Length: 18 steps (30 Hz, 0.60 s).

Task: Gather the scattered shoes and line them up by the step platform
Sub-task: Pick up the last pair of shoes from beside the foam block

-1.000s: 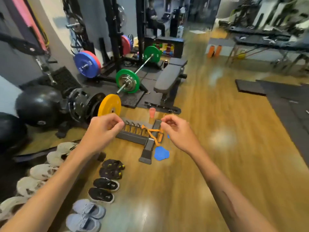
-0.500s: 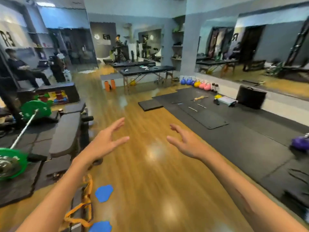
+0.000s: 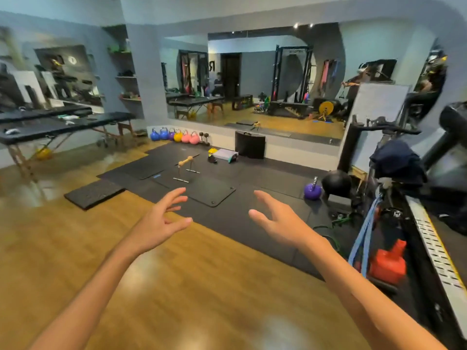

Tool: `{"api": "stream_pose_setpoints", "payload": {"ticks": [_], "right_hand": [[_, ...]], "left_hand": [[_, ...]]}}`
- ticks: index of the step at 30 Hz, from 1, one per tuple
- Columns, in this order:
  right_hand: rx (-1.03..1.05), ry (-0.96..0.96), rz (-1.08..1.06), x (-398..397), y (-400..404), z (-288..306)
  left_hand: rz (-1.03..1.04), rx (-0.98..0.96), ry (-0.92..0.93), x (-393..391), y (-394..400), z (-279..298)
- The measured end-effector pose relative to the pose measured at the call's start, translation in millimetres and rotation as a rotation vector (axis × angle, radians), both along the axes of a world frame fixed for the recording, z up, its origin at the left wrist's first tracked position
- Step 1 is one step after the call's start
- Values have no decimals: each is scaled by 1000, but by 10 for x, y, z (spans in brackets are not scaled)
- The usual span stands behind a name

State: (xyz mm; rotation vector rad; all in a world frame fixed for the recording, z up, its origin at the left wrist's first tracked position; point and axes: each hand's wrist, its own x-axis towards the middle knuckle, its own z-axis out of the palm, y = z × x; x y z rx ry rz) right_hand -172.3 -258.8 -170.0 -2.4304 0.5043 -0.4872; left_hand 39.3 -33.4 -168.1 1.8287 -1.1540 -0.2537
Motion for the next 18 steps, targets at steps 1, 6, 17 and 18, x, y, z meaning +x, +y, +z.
{"api": "stream_pose_setpoints", "payload": {"ticks": [1,6,17,18], "right_hand": [[0,2,-17,65,-246,-24],[13,27,-61,420,-1383,-10],[23,81,-80,1738,-3173,-374],[22,83,-91,1901,-3340,-400]], "left_hand": [[-21,-2,5,87,-266,-32],[-53,-20,11,507,-1483,-32],[-133,37,23,1891,-3414,-332],[-137,40,20,2080,-3612,-366]]}}
